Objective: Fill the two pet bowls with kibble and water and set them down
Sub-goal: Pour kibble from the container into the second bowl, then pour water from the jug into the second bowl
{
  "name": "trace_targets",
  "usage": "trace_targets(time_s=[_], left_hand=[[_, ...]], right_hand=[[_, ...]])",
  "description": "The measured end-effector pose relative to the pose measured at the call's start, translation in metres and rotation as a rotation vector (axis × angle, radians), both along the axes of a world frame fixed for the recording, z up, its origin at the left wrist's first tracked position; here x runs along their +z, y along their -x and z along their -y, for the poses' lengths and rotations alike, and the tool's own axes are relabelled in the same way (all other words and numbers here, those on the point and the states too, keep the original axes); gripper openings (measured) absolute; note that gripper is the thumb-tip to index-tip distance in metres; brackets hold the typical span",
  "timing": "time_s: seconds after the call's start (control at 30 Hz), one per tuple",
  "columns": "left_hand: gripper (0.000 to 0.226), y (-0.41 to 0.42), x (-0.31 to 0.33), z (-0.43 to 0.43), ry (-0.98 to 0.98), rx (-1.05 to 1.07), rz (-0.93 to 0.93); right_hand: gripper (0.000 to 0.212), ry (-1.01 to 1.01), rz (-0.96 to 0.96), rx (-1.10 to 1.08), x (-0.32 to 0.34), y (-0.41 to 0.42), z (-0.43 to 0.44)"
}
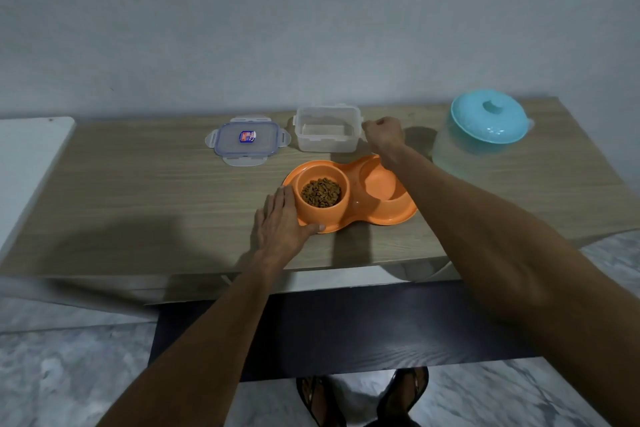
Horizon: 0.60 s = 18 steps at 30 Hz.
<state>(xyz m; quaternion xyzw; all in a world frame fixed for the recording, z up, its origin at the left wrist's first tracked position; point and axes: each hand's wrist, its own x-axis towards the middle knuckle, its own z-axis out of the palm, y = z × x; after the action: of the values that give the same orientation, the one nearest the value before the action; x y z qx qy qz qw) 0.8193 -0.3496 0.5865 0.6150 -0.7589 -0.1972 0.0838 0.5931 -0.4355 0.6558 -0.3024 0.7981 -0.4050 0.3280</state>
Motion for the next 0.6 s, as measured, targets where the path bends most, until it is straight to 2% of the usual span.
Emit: trace_targets(time_s=[0.07,0.2,0.3,0.5,0.6], left_hand=[[0.109,-0.001,0.005,-0.002,0.003,-0.008,0.007],[0.114,0.009,0.022,-0.005,0.098,0.007,0.007],[0.110,0.032,0.041,-0.004,0.131,-0.061,0.016],[0.103,0.083,0.055,-0.001,0.084,-0.253,0.063],[0.100,0.103,0.053,0.003,0.047,-0.262,0.096]], right_hand=[[0.015,0.042,-0.050,0.011,0.010,0.005,-0.012],[0.025,0.115,-0.248,0.039,0.040,0.021,-0.034],[0.027,0.201,-0.336,0.032,0.064,0.040,-0.047],[0.026,0.306,-0.464,-0.077,0.091,0.098,-0.067],[0.028,0.306,-0.514,-0.123,0.092,0.133,-0.073]])
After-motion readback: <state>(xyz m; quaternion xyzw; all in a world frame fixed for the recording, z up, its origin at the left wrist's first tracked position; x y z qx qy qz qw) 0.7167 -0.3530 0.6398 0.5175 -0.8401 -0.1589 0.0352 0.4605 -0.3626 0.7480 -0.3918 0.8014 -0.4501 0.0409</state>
